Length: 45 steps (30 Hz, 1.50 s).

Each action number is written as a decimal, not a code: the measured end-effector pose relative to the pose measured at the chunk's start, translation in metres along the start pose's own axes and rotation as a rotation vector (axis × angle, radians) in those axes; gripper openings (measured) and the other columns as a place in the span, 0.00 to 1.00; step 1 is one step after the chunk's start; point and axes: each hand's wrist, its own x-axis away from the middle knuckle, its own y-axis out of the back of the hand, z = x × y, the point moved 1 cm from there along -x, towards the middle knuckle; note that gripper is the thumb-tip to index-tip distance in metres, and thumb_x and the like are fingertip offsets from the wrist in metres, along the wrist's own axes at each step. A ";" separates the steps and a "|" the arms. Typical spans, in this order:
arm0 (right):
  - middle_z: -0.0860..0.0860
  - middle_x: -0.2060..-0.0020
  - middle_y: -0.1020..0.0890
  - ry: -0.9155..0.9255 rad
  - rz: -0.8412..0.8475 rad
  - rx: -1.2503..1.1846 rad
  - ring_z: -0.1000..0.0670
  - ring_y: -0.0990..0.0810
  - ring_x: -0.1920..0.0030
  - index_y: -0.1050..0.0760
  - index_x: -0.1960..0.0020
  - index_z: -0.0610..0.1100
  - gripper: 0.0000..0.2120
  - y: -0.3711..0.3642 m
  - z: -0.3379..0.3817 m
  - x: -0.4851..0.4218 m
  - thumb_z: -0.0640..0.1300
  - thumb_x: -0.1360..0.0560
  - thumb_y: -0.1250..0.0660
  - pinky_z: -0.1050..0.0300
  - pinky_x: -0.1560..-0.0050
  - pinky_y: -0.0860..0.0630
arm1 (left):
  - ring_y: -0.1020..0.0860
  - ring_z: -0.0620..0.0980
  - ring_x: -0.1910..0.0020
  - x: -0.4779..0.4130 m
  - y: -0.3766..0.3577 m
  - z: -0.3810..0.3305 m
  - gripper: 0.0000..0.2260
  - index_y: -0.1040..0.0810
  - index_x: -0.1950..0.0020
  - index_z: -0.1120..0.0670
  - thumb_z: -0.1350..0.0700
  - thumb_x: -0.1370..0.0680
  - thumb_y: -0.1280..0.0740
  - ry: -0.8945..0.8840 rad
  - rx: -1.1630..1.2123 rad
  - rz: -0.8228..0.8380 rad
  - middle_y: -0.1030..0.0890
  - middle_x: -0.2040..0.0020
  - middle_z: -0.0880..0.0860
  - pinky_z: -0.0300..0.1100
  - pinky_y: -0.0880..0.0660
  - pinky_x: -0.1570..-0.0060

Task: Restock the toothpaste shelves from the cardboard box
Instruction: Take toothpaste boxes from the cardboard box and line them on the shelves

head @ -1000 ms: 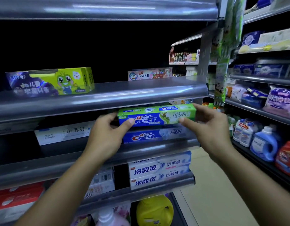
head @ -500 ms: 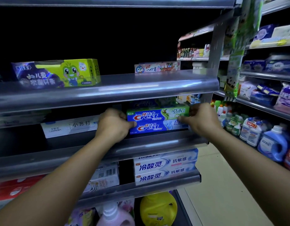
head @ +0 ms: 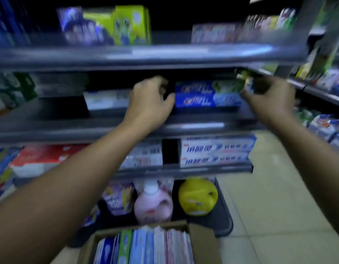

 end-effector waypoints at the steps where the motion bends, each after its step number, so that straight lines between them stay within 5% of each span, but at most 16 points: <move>1: 0.49 0.56 0.16 0.037 -0.013 -0.078 0.53 0.16 0.54 0.17 0.46 0.45 0.15 0.002 0.001 0.020 0.51 0.29 0.26 0.58 0.51 0.22 | 0.17 0.53 0.55 0.022 0.011 0.005 0.13 0.17 0.44 0.55 0.50 0.25 0.29 -0.092 0.051 -0.042 0.15 0.55 0.52 0.46 0.21 0.51; 3: 0.54 0.58 0.17 0.091 0.003 -0.254 0.64 0.20 0.62 0.18 0.49 0.51 0.09 0.005 0.004 0.067 0.50 0.29 0.28 0.67 0.53 0.23 | 0.20 0.48 0.60 0.068 0.025 0.022 0.12 0.18 0.43 0.56 0.51 0.24 0.29 -0.188 0.125 -0.066 0.17 0.57 0.49 0.43 0.22 0.56; 6: 0.61 0.59 0.18 0.089 0.092 -0.415 0.68 0.20 0.59 0.22 0.54 0.60 0.06 0.006 0.009 0.147 0.49 0.27 0.29 0.71 0.53 0.25 | 0.21 0.42 0.62 0.145 0.035 0.060 0.09 0.18 0.45 0.52 0.52 0.23 0.29 -0.120 0.198 -0.008 0.17 0.58 0.46 0.37 0.24 0.58; 11: 0.49 0.62 0.17 -0.070 0.307 -0.564 0.48 0.20 0.63 0.18 0.51 0.45 0.06 -0.036 -0.003 0.246 0.38 0.26 0.26 0.52 0.57 0.21 | 0.20 0.41 0.64 0.260 0.030 0.134 0.09 0.18 0.46 0.46 0.47 0.25 0.28 0.332 0.143 0.235 0.18 0.59 0.43 0.45 0.20 0.58; 14: 0.57 0.65 0.16 -0.162 0.439 -0.539 0.52 0.20 0.65 0.17 0.55 0.52 0.07 -0.067 -0.019 0.299 0.41 0.28 0.26 0.55 0.59 0.21 | 0.19 0.40 0.59 0.319 0.030 0.164 0.15 0.20 0.42 0.42 0.44 0.27 0.24 0.659 0.054 0.449 0.20 0.56 0.42 0.44 0.22 0.56; 17: 0.58 0.62 0.14 -0.252 0.576 -0.498 0.57 0.17 0.64 0.16 0.55 0.57 0.05 -0.089 -0.037 0.343 0.49 0.30 0.27 0.56 0.59 0.19 | 0.22 0.34 0.57 0.369 0.034 0.170 0.17 0.28 0.47 0.25 0.36 0.31 0.25 0.819 0.077 0.618 0.21 0.55 0.40 0.39 0.28 0.61; 19: 0.54 0.61 0.13 -0.282 0.690 -0.383 0.50 0.15 0.60 0.17 0.50 0.61 0.10 -0.096 -0.049 0.363 0.57 0.31 0.28 0.44 0.55 0.18 | 0.21 0.37 0.57 0.398 0.035 0.170 0.21 0.29 0.45 0.30 0.35 0.33 0.24 0.945 0.111 0.731 0.20 0.54 0.41 0.39 0.28 0.63; 21: 0.53 0.63 0.14 -0.253 0.743 -0.302 0.48 0.15 0.62 0.16 0.51 0.58 0.09 -0.098 -0.051 0.373 0.58 0.30 0.29 0.41 0.56 0.18 | 0.19 0.40 0.58 0.421 0.032 0.171 0.20 0.25 0.49 0.41 0.36 0.33 0.22 1.017 0.097 0.808 0.18 0.56 0.43 0.39 0.26 0.64; 23: 0.53 0.63 0.15 -0.270 0.729 -0.345 0.49 0.16 0.65 0.16 0.56 0.55 0.01 -0.102 -0.047 0.379 0.49 0.27 0.26 0.46 0.60 0.18 | 0.17 0.43 0.59 0.432 0.031 0.174 0.17 0.21 0.54 0.45 0.39 0.33 0.20 1.066 0.130 0.787 0.15 0.59 0.45 0.45 0.20 0.59; 25: 0.54 0.63 0.16 -0.285 0.721 -0.370 0.55 0.20 0.68 0.17 0.56 0.50 0.07 -0.105 -0.042 0.384 0.37 0.26 0.26 0.59 0.65 0.21 | 0.15 0.43 0.62 0.434 0.031 0.177 0.14 0.17 0.55 0.48 0.43 0.33 0.18 1.088 0.204 0.770 0.14 0.61 0.44 0.48 0.18 0.55; 28: 0.49 0.61 0.17 -0.297 0.786 -0.353 0.60 0.23 0.71 0.17 0.53 0.40 0.05 -0.104 -0.034 0.390 0.33 0.26 0.27 0.73 0.69 0.30 | 0.15 0.41 0.61 0.432 0.032 0.181 0.12 0.15 0.54 0.49 0.48 0.32 0.18 1.094 0.250 0.792 0.13 0.60 0.41 0.47 0.17 0.54; 33: 0.48 0.62 0.17 -0.357 0.882 -0.355 0.53 0.23 0.67 0.18 0.53 0.46 0.07 -0.105 -0.030 0.395 0.35 0.25 0.27 0.58 0.60 0.26 | 0.15 0.43 0.63 0.433 0.042 0.185 0.09 0.15 0.59 0.54 0.55 0.33 0.17 1.224 0.348 0.814 0.13 0.61 0.47 0.39 0.22 0.67; 37: 0.53 0.65 0.17 -0.307 0.939 -0.388 0.55 0.24 0.71 0.18 0.53 0.50 0.07 -0.105 -0.027 0.402 0.39 0.27 0.24 0.57 0.65 0.27 | 0.13 0.55 0.54 0.413 0.057 0.176 0.22 0.19 0.46 0.67 0.60 0.35 0.18 1.397 0.786 0.613 0.13 0.51 0.60 0.40 0.19 0.62; 42: 0.59 0.44 0.20 -0.044 1.014 -0.478 0.54 0.18 0.56 0.24 0.40 0.63 0.26 -0.098 -0.014 0.417 0.65 0.35 0.22 0.65 0.62 0.25 | 0.14 0.55 0.50 0.365 0.050 0.150 0.25 0.19 0.41 0.64 0.52 0.33 0.20 1.352 1.002 0.410 0.13 0.47 0.59 0.42 0.19 0.53; 45: 0.59 0.54 0.17 0.042 0.885 -0.444 0.52 0.17 0.60 0.23 0.42 0.62 0.23 -0.098 -0.006 0.417 0.53 0.34 0.19 0.65 0.61 0.24 | 0.14 0.53 0.50 0.349 0.035 0.133 0.24 0.19 0.45 0.63 0.50 0.33 0.21 1.307 1.011 0.436 0.13 0.49 0.57 0.42 0.20 0.51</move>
